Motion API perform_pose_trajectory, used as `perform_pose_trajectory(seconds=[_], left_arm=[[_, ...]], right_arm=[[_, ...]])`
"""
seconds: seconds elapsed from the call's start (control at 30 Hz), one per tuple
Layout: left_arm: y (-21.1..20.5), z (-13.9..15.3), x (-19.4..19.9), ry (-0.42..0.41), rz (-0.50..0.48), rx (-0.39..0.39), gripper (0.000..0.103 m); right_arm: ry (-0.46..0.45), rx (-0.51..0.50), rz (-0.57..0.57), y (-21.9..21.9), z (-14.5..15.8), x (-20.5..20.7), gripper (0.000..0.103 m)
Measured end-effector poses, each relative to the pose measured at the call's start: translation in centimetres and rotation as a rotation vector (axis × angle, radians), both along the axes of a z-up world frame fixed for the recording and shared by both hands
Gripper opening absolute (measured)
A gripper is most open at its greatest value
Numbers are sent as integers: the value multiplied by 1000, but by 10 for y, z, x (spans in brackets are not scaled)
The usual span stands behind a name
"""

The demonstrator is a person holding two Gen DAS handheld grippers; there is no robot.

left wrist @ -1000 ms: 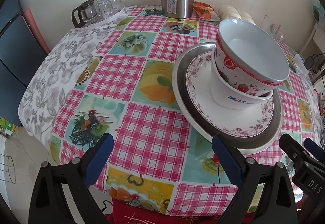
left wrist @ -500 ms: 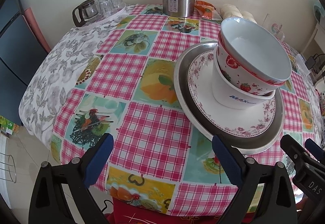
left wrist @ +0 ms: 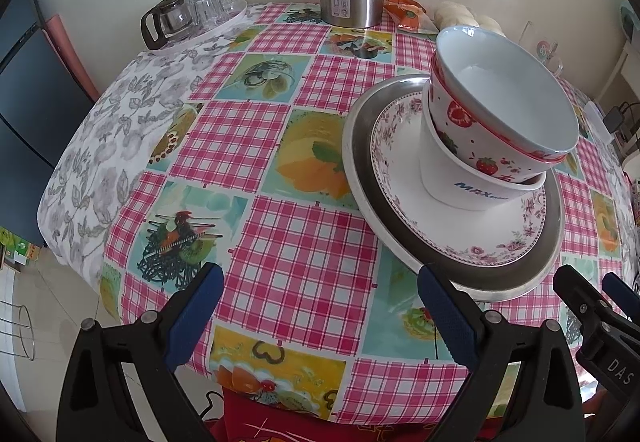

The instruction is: Organize plates and bowls

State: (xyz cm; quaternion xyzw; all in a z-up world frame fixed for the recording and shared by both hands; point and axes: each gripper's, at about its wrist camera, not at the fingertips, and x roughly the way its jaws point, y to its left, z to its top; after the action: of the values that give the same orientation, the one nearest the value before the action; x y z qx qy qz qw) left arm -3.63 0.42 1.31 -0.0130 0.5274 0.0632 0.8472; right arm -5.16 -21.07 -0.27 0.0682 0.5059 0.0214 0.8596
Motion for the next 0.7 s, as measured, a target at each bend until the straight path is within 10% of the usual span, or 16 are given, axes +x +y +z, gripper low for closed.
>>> perform_pose_trajectory(seconds=[0.7], left_arm=[[0, -4, 1, 20, 1, -6, 98]], right_arm=[[23, -8, -7, 0, -4, 1, 103]])
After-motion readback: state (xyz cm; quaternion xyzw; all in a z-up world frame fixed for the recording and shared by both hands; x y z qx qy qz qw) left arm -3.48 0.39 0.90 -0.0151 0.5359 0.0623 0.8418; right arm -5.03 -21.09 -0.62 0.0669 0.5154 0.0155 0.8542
